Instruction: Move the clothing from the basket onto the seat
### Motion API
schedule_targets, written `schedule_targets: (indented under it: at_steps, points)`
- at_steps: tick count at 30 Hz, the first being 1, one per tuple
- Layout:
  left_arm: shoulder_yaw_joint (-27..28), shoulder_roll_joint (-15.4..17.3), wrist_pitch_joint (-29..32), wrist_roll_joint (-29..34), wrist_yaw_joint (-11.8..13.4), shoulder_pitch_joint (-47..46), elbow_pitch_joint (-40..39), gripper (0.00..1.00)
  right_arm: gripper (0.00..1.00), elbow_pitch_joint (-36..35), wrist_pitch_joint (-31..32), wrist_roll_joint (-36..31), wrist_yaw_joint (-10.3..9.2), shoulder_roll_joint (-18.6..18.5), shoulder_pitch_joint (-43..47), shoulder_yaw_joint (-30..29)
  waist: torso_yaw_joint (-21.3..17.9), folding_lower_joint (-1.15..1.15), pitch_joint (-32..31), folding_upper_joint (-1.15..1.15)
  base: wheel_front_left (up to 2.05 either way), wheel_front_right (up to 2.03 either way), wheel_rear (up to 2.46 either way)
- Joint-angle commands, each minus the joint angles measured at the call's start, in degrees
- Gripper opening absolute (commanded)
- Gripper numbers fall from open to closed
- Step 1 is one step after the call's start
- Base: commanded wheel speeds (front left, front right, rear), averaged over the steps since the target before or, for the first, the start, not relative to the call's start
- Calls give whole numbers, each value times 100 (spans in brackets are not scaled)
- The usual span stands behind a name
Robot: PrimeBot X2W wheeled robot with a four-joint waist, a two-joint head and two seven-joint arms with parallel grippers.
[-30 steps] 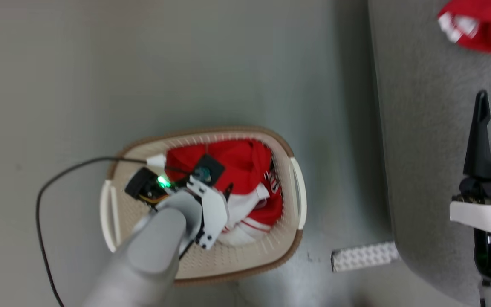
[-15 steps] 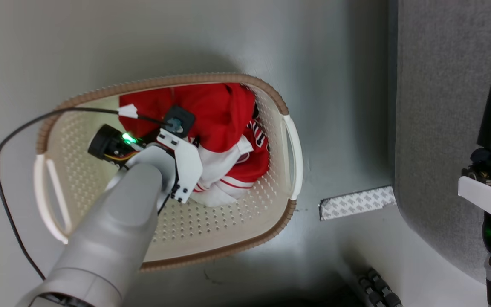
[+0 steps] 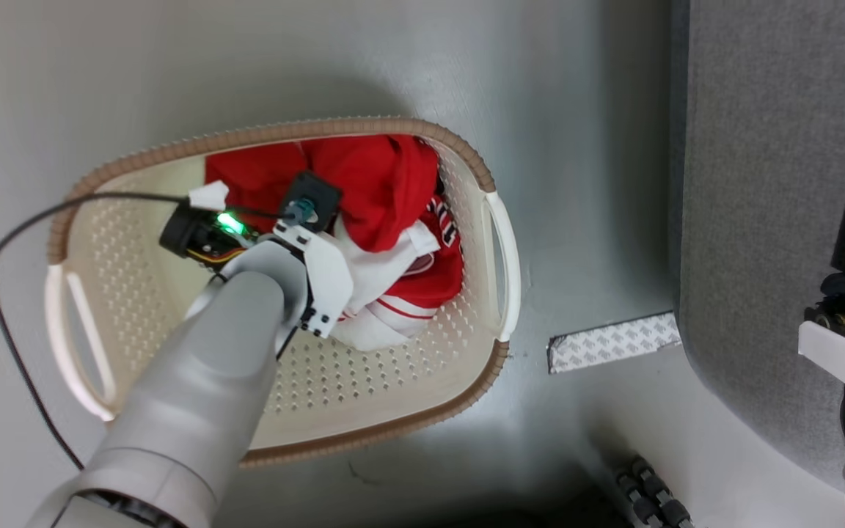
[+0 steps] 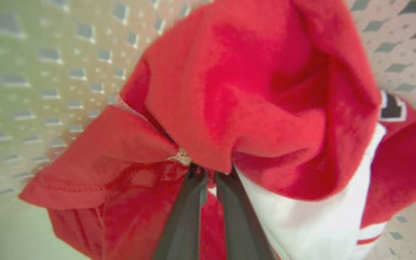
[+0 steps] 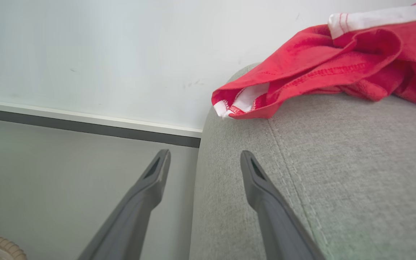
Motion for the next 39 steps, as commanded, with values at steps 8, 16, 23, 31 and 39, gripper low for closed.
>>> schedule_targets:
  at_steps: [8,16,23,31,39]
  points:
    - [-3,-82,-667,-397,-54,531,-11,0,100,578,8,-72,-17,17,164,-169,286,-1,-1101,0,0,0,0]
    - [73,-102,-877,-933,-55,1316,-577,0,100,1120,8,-200,-16,14,568,-369,629,-1,-2550,0,0,0,0]
    - [191,-100,-880,-1330,286,2229,-1598,0,100,1512,7,-313,-16,-45,1171,-417,884,-1,-3818,0,0,0,0]
    - [431,20,-879,-1480,577,3354,-2618,0,100,1861,7,-376,-16,-184,1735,-380,1037,-1,-5046,0,0,0,0]
    - [749,318,-879,-1567,873,4240,-3679,0,100,2158,8,-347,-16,-245,2380,-264,1207,-1,-5915,0,0,0,0]
